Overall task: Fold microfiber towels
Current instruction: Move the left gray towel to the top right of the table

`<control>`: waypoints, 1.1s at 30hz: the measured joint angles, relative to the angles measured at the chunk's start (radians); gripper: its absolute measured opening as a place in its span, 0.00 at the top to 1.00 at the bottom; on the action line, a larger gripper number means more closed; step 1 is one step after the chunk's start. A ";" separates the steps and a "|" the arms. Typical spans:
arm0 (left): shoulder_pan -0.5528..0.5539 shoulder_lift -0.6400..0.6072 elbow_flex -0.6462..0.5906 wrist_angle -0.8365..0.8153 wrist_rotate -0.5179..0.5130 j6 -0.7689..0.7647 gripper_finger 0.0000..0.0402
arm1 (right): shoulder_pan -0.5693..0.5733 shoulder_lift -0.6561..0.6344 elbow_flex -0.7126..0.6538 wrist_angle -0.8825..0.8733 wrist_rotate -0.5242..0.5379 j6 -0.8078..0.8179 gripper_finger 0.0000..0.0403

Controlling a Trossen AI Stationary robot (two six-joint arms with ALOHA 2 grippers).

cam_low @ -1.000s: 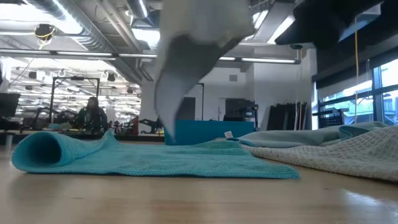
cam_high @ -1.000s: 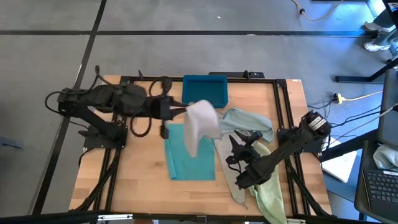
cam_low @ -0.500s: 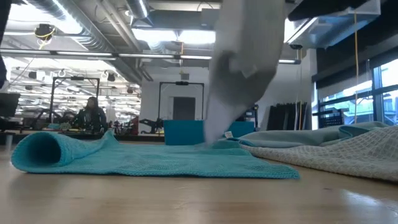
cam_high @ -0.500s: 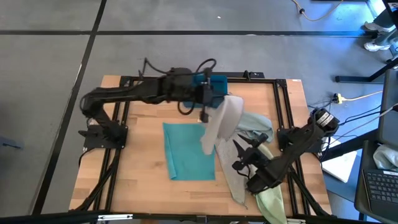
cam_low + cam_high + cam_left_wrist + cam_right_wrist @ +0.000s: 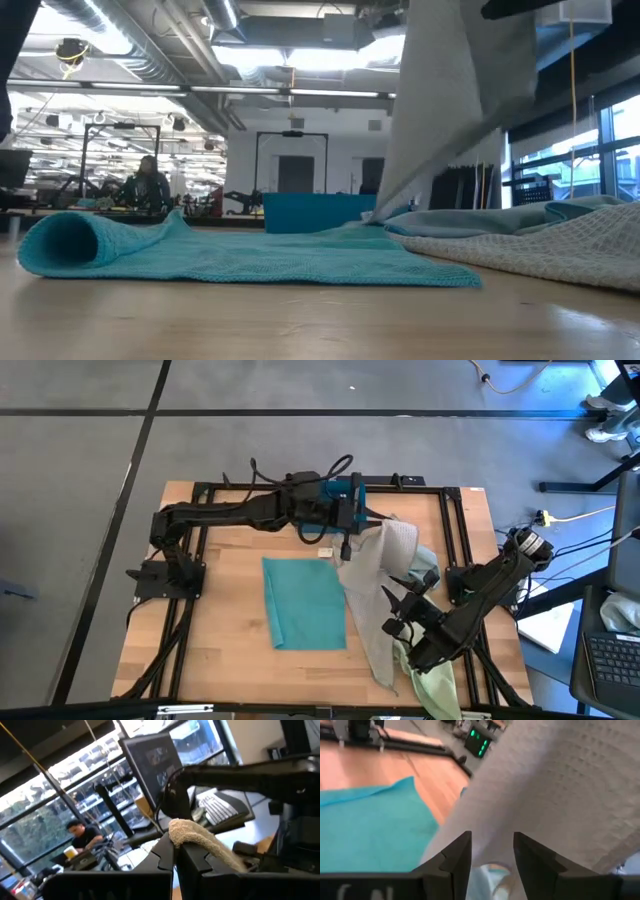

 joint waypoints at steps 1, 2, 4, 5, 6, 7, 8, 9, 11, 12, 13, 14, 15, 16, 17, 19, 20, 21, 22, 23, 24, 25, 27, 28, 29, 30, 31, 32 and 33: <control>0.001 0.012 0.001 0.012 -0.005 -0.003 1.00 | 0.000 0.000 0.000 0.002 -0.008 0.000 0.63; 0.001 0.018 -0.001 -0.003 -0.009 -0.013 1.00 | 0.000 0.000 0.000 0.006 -0.013 0.000 0.63; 0.001 0.046 -0.002 0.027 -0.002 -0.025 1.00 | 0.000 0.000 0.000 0.006 -0.012 0.000 0.63; 0.001 0.057 -0.002 0.051 0.000 -0.025 1.00 | 0.000 0.000 0.000 0.007 -0.012 0.000 0.63; -0.001 0.063 -0.002 0.056 0.002 -0.026 1.00 | 0.000 0.000 -0.001 0.009 -0.012 -0.001 0.63; -0.003 0.072 -0.002 0.077 0.003 -0.026 1.00 | 0.000 0.000 -0.001 0.010 -0.012 -0.001 0.63; -0.003 0.085 -0.001 0.110 0.003 -0.023 1.00 | 0.000 0.000 -0.001 0.011 -0.012 -0.001 0.63; -0.004 0.095 -0.001 0.133 0.003 -0.022 1.00 | 0.000 0.000 -0.001 0.013 -0.012 -0.001 0.63; -0.004 0.104 -0.002 0.153 0.003 -0.021 1.00 | 0.000 0.000 -0.001 0.013 -0.013 -0.002 0.63; -0.003 0.105 -0.002 0.175 0.002 -0.019 1.00 | 0.000 0.000 -0.001 0.013 -0.012 -0.003 0.63; 0.000 0.106 -0.002 0.210 0.000 -0.019 1.00 | 0.000 0.000 -0.001 0.013 -0.013 -0.004 0.63; 0.003 0.107 -0.001 0.235 -0.001 -0.019 1.00 | 0.000 0.001 -0.001 0.013 -0.014 -0.005 0.63; 0.006 0.106 0.000 0.248 -0.002 -0.024 1.00 | 0.000 0.000 -0.001 0.012 -0.014 -0.005 0.63; 0.009 0.106 0.000 0.255 -0.002 -0.027 1.00 | 0.000 0.000 -0.001 0.012 -0.014 -0.006 0.63; 0.011 0.106 -0.001 0.261 -0.002 -0.027 1.00 | 0.000 0.000 -0.001 0.012 -0.015 -0.006 0.63; 0.011 0.107 -0.001 0.295 -0.003 -0.026 1.00 | 0.000 0.000 -0.001 0.012 -0.017 -0.007 0.63; 0.011 0.106 -0.001 0.320 -0.003 -0.027 1.00 | 0.000 0.000 -0.001 0.011 -0.019 -0.006 0.63; 0.011 0.105 -0.001 0.341 -0.003 -0.027 1.00 | 0.000 0.000 -0.001 0.012 -0.026 -0.006 0.63; 0.009 0.105 -0.001 0.362 -0.003 -0.027 1.00 | 0.000 0.000 -0.001 0.011 -0.036 -0.006 0.63; 0.007 0.105 -0.001 0.378 -0.003 -0.027 1.00 | 0.000 0.000 -0.001 0.011 -0.043 -0.006 0.63; 0.004 0.105 -0.001 0.390 -0.003 -0.026 1.00 | 0.000 0.000 -0.001 0.012 -0.047 -0.006 0.63; 0.001 0.105 -0.001 0.401 -0.003 -0.026 1.00 | 0.000 0.001 -0.001 0.012 -0.051 -0.006 0.63; -0.002 0.105 -0.001 0.415 -0.003 -0.026 1.00 | 0.000 0.001 -0.001 0.013 -0.054 -0.006 0.63; -0.002 0.104 -0.001 0.413 -0.003 -0.026 1.00 | 0.000 0.000 -0.001 0.013 -0.055 -0.006 0.63; -0.002 0.104 -0.001 0.408 -0.005 -0.026 1.00 | 0.000 0.000 -0.001 0.014 -0.055 -0.006 0.63; -0.002 0.104 -0.001 0.398 -0.015 -0.026 1.00 | 0.000 0.000 -0.001 0.014 -0.055 -0.006 0.63; -0.002 0.104 -0.001 0.389 -0.027 -0.026 1.00 | 0.000 0.000 -0.001 0.015 -0.055 -0.005 0.63; 0.000 0.104 -0.001 0.376 -0.036 -0.026 1.00 | 0.000 0.000 -0.001 0.016 -0.059 -0.004 0.63; 0.003 0.104 -0.001 0.357 -0.040 -0.026 1.00 | 0.000 0.000 -0.001 0.017 -0.064 -0.004 0.63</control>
